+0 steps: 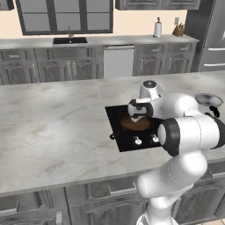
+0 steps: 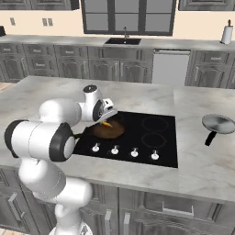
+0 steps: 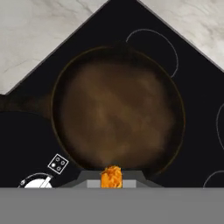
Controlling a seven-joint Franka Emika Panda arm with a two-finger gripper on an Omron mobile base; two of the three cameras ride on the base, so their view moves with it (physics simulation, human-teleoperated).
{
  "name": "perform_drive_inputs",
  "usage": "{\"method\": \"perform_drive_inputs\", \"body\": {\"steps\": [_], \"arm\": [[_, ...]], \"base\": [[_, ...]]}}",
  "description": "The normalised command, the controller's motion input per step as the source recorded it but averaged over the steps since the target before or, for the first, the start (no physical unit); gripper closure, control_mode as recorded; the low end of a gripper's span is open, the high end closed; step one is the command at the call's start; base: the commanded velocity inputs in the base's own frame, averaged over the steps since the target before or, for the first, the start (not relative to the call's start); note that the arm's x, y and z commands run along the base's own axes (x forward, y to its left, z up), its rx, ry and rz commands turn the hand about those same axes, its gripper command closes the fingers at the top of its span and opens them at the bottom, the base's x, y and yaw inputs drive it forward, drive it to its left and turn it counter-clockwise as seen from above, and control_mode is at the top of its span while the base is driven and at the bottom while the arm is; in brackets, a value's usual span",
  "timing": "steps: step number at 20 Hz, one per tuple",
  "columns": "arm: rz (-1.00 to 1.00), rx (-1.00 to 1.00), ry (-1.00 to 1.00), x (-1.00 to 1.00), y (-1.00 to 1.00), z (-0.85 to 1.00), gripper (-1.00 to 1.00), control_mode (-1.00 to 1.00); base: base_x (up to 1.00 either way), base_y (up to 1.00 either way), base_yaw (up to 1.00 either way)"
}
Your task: Place both pans onto different burners. Then place the bell pepper and the shrimp on different pans.
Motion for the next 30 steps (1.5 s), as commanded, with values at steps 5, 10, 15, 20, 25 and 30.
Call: {"method": "perform_drive_inputs", "body": {"steps": [5,10,15,20,25,30], "arm": [[-0.02,0.00,0.00,0.44,0.00,-0.26,1.00,-1.00],[-0.02,0.01,0.00,0.45,0.00,-0.30,1.00,-1.00],[0.00,0.01,0.00,0.08,0.00,-0.30,1.00,-1.00],[0.00,0.01,-0.01,0.04,0.00,-0.32,1.00,-1.00],[0.00,0.00,-0.02,0.05,0.00,-0.24,1.00,-1.00],[-0.01,0.00,-0.04,0.07,0.00,-0.21,1.00,-1.00]], "base": [[0.00,0.00,0.00],[0.00,0.00,0.00],[0.00,0.00,0.00],[0.00,0.00,0.00],[0.00,0.00,0.00],[0.00,0.00,0.00]]}}
